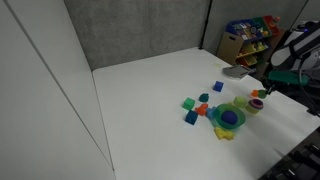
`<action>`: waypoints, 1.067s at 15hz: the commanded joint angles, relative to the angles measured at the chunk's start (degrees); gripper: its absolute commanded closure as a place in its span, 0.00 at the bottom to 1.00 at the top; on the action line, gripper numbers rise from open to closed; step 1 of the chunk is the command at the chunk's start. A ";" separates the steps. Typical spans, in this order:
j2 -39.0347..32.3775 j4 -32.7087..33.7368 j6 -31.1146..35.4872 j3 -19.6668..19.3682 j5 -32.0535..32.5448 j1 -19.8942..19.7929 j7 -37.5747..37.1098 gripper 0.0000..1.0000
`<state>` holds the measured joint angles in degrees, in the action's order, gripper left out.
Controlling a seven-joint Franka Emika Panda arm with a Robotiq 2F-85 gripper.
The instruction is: Put the small green bowl inside the purple bowl
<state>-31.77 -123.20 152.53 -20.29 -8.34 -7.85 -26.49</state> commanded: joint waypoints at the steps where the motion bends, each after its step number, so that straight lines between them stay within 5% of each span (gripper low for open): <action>1: 2.74 -4.70 3.05 0.08 1.01 0.88 0.50 0.96; 15: 1.00 -7.24 8.56 -0.07 0.83 2.87 0.94 0.95; 16: 1.13 -7.24 8.60 -0.06 0.72 2.79 0.97 0.66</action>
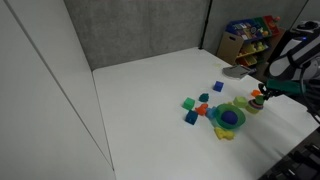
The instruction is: Put the small green bowl inside the purple bowl
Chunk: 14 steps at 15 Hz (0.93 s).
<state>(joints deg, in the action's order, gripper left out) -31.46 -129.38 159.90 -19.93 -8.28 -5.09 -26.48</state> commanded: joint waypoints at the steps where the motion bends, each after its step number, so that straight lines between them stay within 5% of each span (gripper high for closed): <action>1: 1.17 -1.12 1.16 -0.35 0.54 -0.06 1.06 0.64; 9: 5.09 -2.36 0.76 0.76 0.13 -0.15 2.34 0.02; 14: 5.64 -1.46 0.90 4.23 -1.32 -1.49 3.88 0.00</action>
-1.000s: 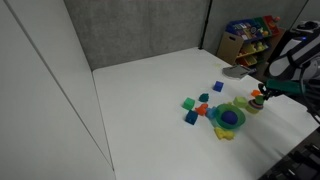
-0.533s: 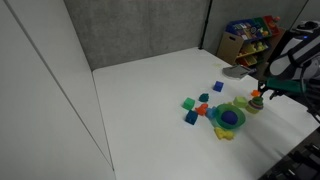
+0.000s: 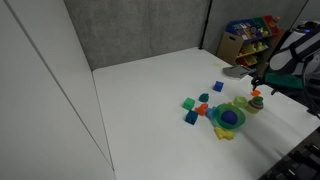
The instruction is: Put the small green bowl inside the purple bowl
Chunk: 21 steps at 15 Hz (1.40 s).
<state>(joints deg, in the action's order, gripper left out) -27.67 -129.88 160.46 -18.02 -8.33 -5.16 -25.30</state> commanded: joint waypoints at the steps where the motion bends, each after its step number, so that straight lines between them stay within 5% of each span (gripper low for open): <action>1: 1.61 -0.71 0.45 3.30 -1.71 -1.90 3.31 0.00; 12: -2.76 1.80 4.57 13.31 -8.32 -9.98 14.26 0.00; 21: -8.42 4.66 7.22 15.54 -8.16 -14.60 17.96 0.00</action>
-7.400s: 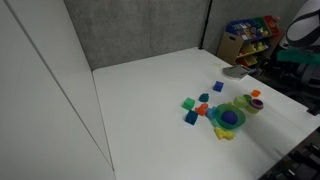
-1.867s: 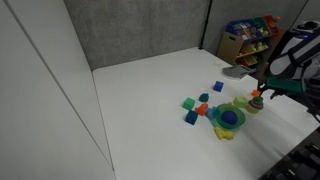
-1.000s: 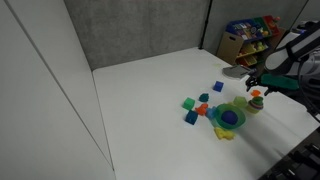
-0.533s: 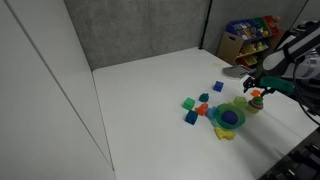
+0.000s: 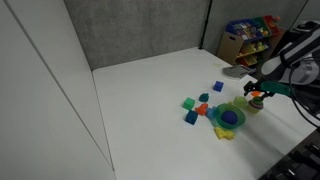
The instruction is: Put the small green bowl inside the purple bowl
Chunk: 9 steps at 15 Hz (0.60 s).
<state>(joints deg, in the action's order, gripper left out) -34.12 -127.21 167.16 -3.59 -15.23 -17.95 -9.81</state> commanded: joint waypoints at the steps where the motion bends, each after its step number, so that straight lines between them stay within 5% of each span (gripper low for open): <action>1: -2.30 2.23 0.39 1.00 -1.16 -2.06 2.51 0.00; 5: -1.86 2.15 -0.09 -0.11 -0.69 -1.92 2.07 0.00; 9: 1.31 0.50 -2.58 -5.11 1.35 3.15 -1.33 0.00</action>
<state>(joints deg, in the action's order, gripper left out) -35.92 -125.58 167.18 -5.01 -15.23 -18.67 -9.12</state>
